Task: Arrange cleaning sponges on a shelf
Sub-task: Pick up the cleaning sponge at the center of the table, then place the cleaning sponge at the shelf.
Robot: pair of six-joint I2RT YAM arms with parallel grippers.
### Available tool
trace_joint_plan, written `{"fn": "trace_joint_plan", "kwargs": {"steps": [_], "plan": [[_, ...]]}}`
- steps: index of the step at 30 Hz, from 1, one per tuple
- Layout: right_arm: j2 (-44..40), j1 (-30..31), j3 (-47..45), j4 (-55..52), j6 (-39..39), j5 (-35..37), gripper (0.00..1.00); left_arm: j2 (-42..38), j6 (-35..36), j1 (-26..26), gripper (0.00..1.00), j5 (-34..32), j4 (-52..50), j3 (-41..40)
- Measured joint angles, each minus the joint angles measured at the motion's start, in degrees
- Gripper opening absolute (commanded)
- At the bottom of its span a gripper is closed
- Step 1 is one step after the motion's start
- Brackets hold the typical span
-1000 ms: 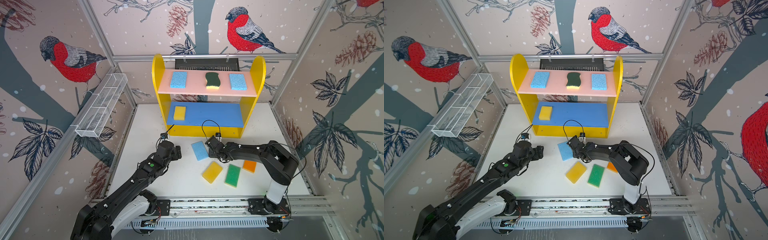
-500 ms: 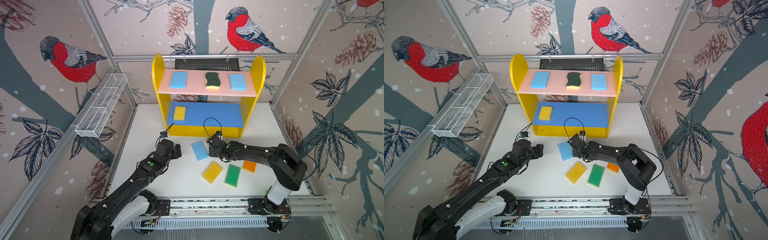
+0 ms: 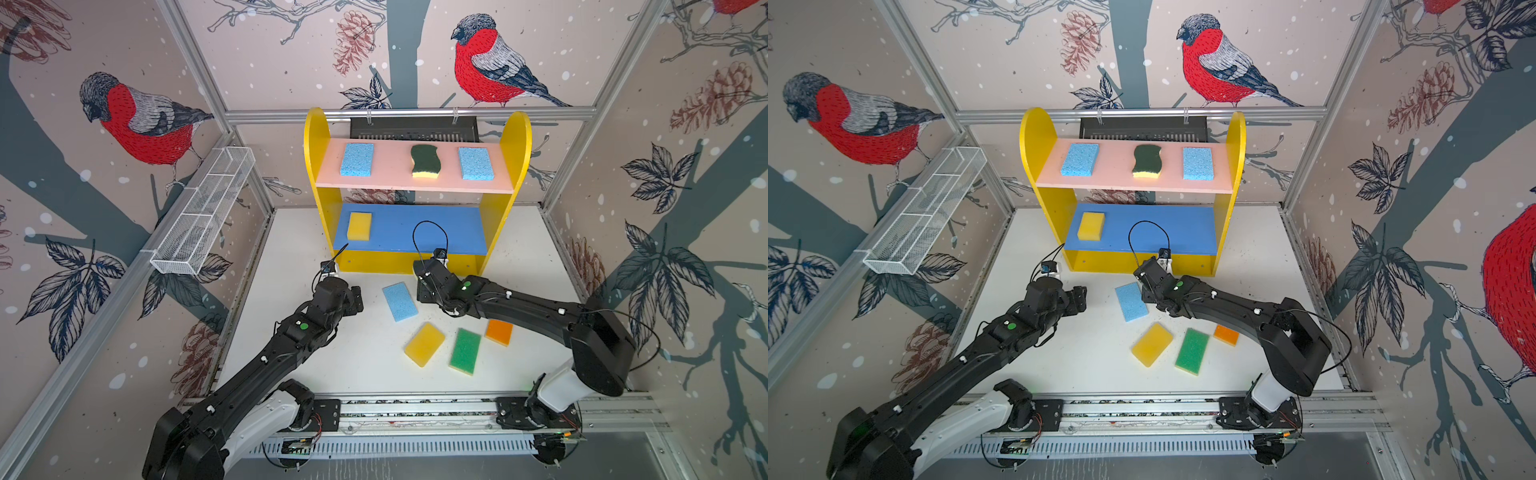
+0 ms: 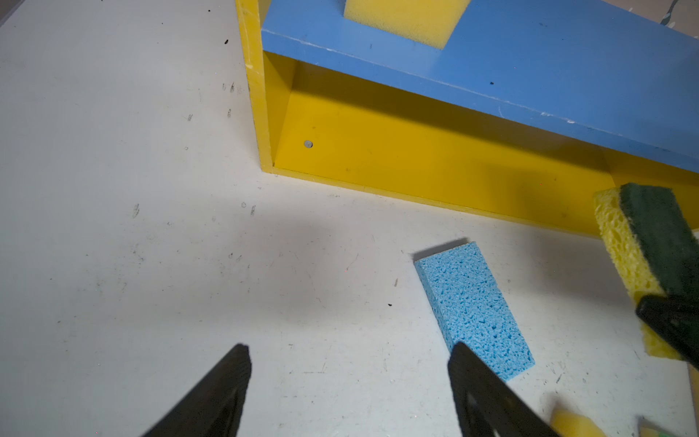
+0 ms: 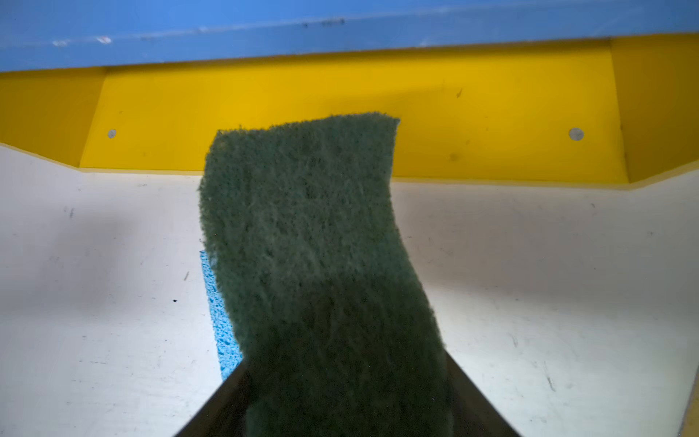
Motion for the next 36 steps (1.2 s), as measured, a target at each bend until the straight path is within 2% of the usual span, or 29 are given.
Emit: {"fn": "trace_joint_plan", "kwargs": {"steps": [15, 36], "plan": [[-0.55, 0.09, 5.60, -0.31, -1.73, 1.33, 0.67, -0.09, 0.15, 0.00, 0.83, -0.96, 0.15, 0.04], [5.18, -1.92, 13.90, 0.37, -4.20, 4.09, 0.67, -1.27, 0.20, 0.00, 0.83, -1.99, 0.20, 0.00]]}}
